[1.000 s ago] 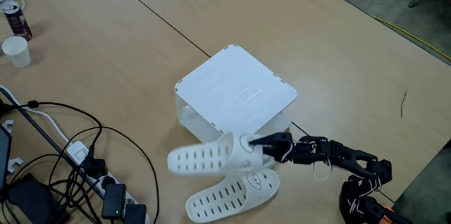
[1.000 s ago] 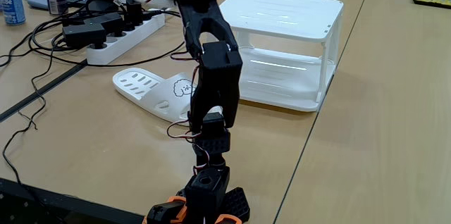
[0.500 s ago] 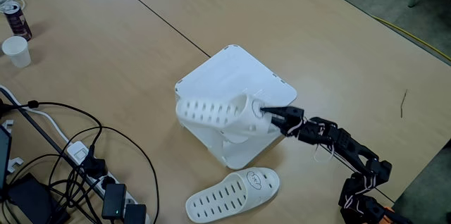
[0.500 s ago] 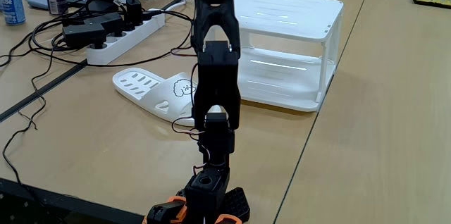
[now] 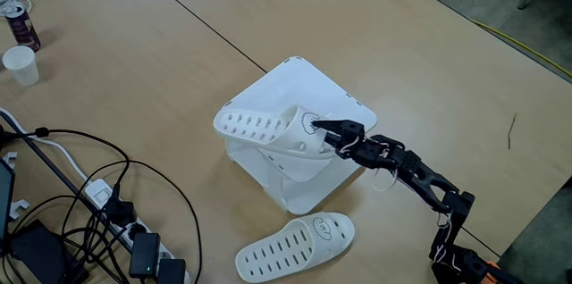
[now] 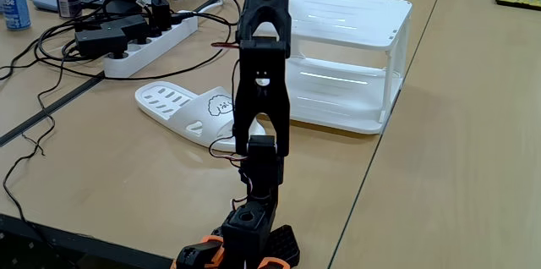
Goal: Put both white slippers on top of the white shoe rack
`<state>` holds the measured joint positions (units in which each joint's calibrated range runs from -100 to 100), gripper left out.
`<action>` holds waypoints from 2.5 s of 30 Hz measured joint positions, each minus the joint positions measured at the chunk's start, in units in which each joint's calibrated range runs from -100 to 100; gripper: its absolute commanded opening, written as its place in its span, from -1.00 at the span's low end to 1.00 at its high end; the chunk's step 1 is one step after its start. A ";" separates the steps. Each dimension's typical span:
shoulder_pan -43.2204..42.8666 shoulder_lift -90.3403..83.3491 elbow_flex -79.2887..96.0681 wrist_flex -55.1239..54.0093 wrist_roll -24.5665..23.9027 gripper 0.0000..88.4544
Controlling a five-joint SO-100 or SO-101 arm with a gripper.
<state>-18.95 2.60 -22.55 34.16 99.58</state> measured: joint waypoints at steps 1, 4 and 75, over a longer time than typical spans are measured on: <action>0.37 0.99 -0.90 0.00 0.00 -0.98; 1.87 3.46 -3.41 0.00 0.00 -0.98; 0.30 14.35 -7.64 -0.09 0.00 -0.66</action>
<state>-18.65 16.95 -30.19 34.08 99.58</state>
